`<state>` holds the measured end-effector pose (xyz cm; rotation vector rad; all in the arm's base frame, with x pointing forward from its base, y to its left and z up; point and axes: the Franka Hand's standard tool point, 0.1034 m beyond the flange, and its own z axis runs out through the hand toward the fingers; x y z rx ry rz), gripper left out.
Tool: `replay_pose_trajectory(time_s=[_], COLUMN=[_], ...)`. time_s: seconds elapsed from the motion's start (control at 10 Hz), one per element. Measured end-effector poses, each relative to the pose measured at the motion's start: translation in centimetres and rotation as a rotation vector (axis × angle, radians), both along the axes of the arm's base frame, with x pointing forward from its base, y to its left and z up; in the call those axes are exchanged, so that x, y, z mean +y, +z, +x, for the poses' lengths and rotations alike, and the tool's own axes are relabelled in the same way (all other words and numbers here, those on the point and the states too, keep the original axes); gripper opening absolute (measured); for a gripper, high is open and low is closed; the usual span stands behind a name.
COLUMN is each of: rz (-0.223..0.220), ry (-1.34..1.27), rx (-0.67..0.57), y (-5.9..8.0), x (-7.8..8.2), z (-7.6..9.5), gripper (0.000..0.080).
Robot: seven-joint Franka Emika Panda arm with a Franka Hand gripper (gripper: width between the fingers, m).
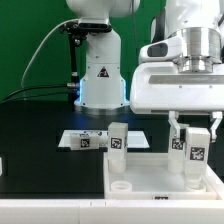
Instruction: Assemble square table
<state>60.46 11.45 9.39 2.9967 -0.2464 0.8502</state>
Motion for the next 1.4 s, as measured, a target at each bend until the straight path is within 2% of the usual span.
replay_pose_trajectory(time_s=[0.2, 0.4, 0.8, 0.9, 1.0, 1.1, 1.2, 1.4], rz=[-0.002, -0.01, -0.026, -0.026, -0.021, -0.006, 0.006, 0.045], ry=[0.007, 0.009, 0.017, 0.017, 0.014, 0.006, -0.004, -0.026], rx=[0.01, 0.007, -0.034, -0.025, 0.006, 0.033, 0.059, 0.235], y=[-0.7, -1.2, -1.2, -1.3, -1.4, -0.8, -0.3, 0.1], x=[0.6, 0.4, -0.1, -0.1, -0.1, -0.1, -0.3, -0.4], z=[-0.3, -0.3, -0.1, -0.1, -0.2, 0.1, 0.7, 1.6], gripper=[0.0282, 0.0282, 0.0282, 0.0363, 0.0498, 0.0498, 0.0621, 0.0641])
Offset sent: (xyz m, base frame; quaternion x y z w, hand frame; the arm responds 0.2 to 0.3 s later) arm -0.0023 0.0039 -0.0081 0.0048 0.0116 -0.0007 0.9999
